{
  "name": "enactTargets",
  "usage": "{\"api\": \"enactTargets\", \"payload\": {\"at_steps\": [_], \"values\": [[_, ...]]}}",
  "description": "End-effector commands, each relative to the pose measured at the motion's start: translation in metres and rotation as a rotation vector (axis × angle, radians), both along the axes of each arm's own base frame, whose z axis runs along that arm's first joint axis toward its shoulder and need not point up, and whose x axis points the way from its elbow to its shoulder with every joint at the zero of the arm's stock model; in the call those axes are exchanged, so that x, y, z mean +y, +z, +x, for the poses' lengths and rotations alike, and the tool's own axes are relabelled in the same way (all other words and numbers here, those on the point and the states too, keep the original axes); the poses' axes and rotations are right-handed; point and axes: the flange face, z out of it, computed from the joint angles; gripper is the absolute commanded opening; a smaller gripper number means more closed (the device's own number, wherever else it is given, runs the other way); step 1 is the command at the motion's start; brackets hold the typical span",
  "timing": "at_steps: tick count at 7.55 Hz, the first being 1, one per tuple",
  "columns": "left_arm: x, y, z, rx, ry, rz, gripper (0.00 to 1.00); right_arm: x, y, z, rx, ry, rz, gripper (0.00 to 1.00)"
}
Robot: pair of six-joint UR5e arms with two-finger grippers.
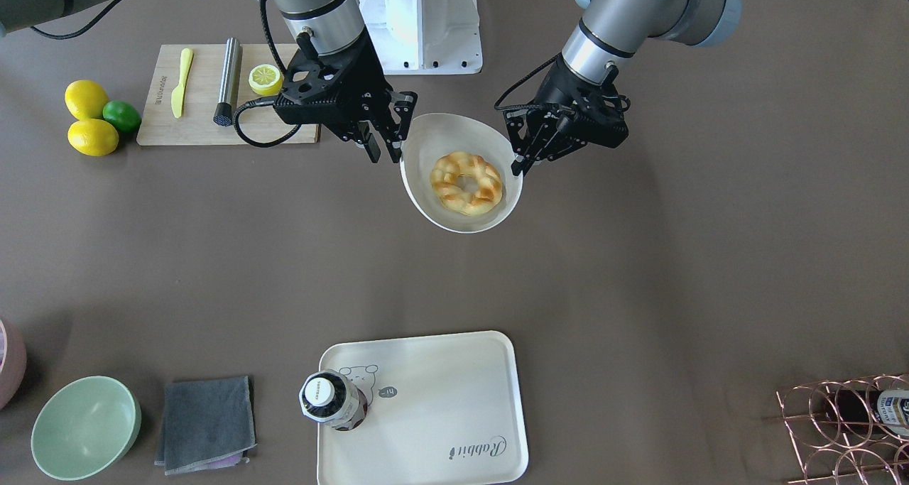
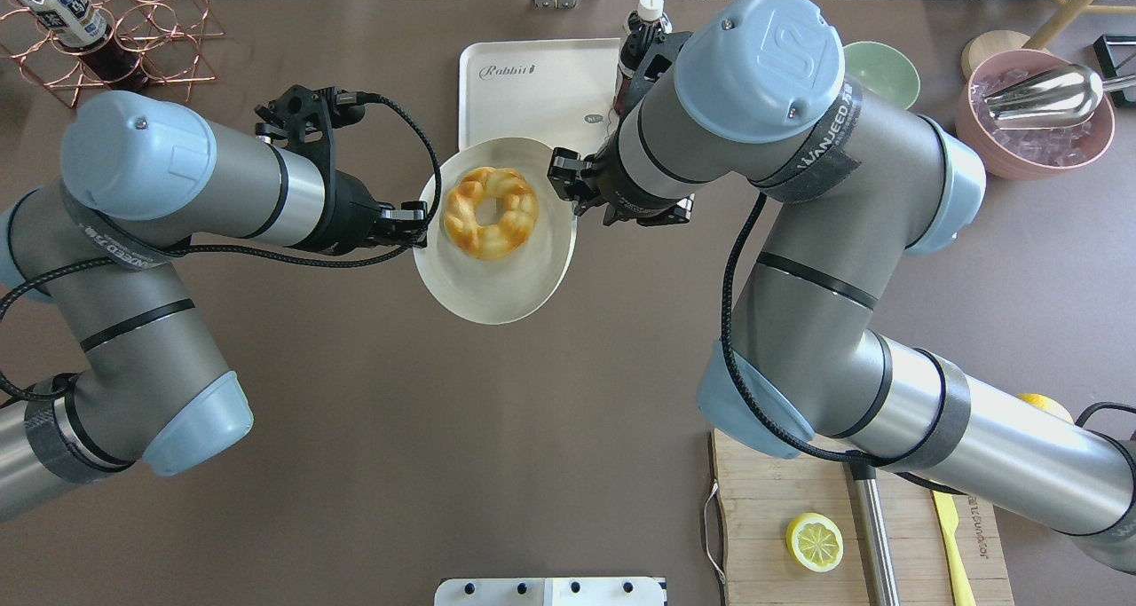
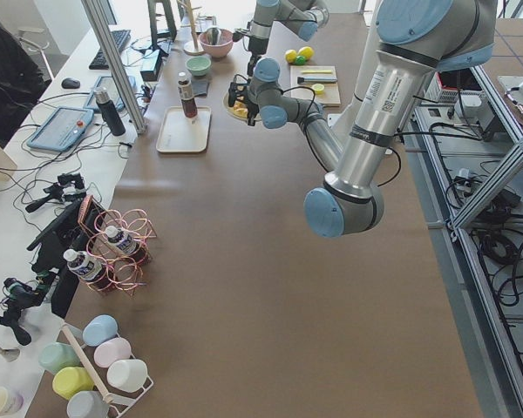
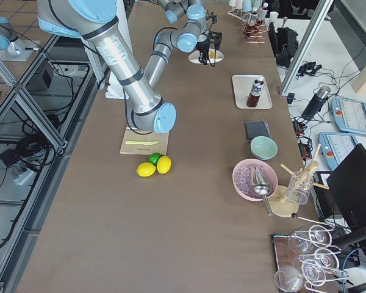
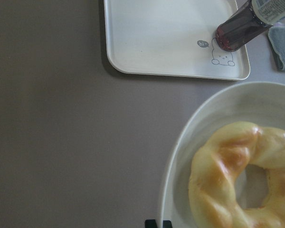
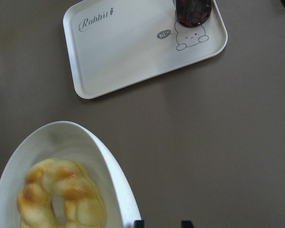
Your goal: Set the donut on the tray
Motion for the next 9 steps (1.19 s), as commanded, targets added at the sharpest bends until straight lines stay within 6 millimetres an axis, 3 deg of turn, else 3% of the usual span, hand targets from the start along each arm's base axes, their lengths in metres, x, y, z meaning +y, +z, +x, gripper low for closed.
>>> {"api": "enactTargets", "payload": {"at_steps": [1, 5, 9], "values": [[0.0, 0.004, 0.004, -0.008, 0.002, -0.005, 0.0, -0.002, -0.001, 0.003, -0.003, 0.005, -0.001, 1.0], [-0.001, 0.005, 0.004, -0.01, 0.004, -0.006, 0.0, -0.004, 0.003, 0.004, 0.003, 0.006, -0.005, 1.0], [-0.008, 0.02, 0.015, -0.041, 0.006, -0.024, 0.0, -0.009, 0.005, 0.009, 0.002, 0.011, -0.012, 1.0]]}}
